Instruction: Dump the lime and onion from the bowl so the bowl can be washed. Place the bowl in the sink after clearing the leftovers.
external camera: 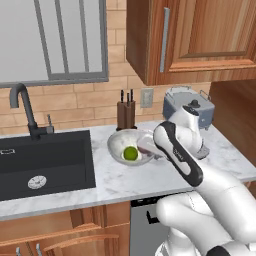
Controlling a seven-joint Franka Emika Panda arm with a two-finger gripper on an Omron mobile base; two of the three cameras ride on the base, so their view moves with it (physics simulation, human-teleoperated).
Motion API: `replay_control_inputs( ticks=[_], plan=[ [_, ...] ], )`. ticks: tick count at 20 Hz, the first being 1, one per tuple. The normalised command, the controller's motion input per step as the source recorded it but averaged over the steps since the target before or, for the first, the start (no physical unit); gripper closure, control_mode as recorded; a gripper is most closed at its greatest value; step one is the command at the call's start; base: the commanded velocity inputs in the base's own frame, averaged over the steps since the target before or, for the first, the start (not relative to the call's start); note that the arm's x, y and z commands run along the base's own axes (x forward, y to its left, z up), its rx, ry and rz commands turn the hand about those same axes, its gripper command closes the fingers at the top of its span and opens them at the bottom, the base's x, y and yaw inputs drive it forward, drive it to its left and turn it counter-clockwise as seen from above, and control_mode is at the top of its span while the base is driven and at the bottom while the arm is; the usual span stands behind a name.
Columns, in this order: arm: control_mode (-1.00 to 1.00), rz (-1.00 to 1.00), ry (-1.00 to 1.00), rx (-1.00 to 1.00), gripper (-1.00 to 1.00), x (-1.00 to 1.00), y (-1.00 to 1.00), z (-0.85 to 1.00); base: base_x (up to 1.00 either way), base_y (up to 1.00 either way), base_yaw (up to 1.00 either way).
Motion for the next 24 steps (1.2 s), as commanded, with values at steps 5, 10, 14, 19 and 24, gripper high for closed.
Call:
replay_control_inputs(
  ticks=[5,10,14,19,24],
  plan=[
    [-1.00,-0.04,0.00,0.00,1.00,-0.03,-0.07,0.00,0.00,0.00,0.00],
    [-1.00,0.00,0.00,0.00,1.00,0.00,0.00,0.00,0.00,0.00,0.00],
    [-1.00,0.00,0.00,0.00,1.00,0.00,0.00,0.00,0.00,0.00,0.00],
    [1.00,0.00,0.00,0.00,1.00,-0.06,0.00,0.00,-0.13,0.03,0.00],
    [1.00,0.00,0.00,0.00,1.00,0.00,0.00,0.00,-0.27,0.40,0.00]
  ],
)
